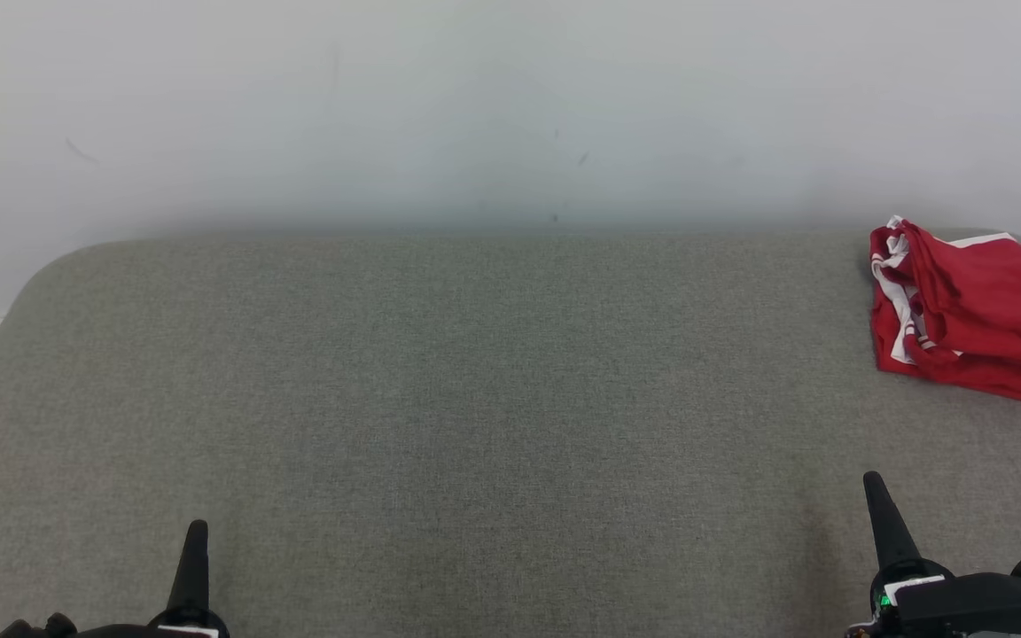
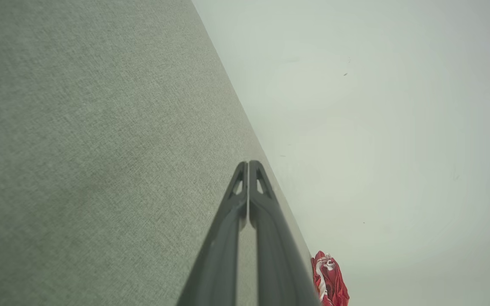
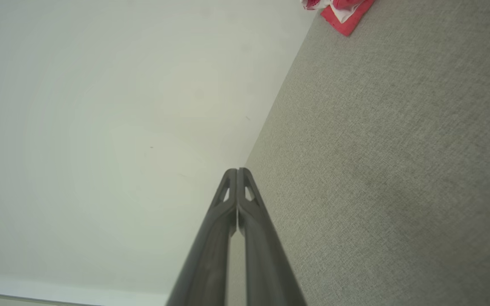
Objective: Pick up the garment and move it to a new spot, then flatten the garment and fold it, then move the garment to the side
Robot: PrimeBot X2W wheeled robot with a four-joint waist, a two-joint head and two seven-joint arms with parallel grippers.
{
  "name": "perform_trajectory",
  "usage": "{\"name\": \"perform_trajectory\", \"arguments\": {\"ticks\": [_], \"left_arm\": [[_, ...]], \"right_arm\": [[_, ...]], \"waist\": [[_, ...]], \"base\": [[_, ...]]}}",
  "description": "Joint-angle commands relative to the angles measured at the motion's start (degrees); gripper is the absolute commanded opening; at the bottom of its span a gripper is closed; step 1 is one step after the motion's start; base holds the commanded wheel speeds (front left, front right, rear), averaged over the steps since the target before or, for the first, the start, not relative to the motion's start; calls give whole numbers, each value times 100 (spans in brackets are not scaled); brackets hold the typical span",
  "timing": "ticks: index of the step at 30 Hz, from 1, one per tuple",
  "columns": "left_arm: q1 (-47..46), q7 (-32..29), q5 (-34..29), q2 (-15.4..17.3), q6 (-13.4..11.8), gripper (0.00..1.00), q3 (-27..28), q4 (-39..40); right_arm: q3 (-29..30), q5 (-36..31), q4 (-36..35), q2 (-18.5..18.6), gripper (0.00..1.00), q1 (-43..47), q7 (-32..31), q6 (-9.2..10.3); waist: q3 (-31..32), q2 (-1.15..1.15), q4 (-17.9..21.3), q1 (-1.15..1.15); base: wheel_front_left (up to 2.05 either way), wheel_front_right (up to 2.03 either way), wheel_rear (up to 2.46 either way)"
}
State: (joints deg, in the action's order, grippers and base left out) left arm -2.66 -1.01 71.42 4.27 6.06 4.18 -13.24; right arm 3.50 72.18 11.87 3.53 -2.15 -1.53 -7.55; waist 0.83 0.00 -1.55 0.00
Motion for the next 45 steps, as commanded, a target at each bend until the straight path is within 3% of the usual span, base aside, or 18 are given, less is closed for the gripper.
{"name": "perform_trajectory", "arguments": {"ticks": [1, 45], "left_arm": [[-116, -20, 109, -7, 34, 0, 30, 25], [-371, -539, 2008, -141, 161, 0, 238, -84]], "right_arm": [[23, 97, -26, 35, 0, -96, -20, 7], [221, 1997, 201, 1, 0, -401, -420, 11]], "waist": [[-1, 0, 2, 0], [-93, 0, 143, 0]], "base": [[0, 0, 0], [0, 0, 0]]}}
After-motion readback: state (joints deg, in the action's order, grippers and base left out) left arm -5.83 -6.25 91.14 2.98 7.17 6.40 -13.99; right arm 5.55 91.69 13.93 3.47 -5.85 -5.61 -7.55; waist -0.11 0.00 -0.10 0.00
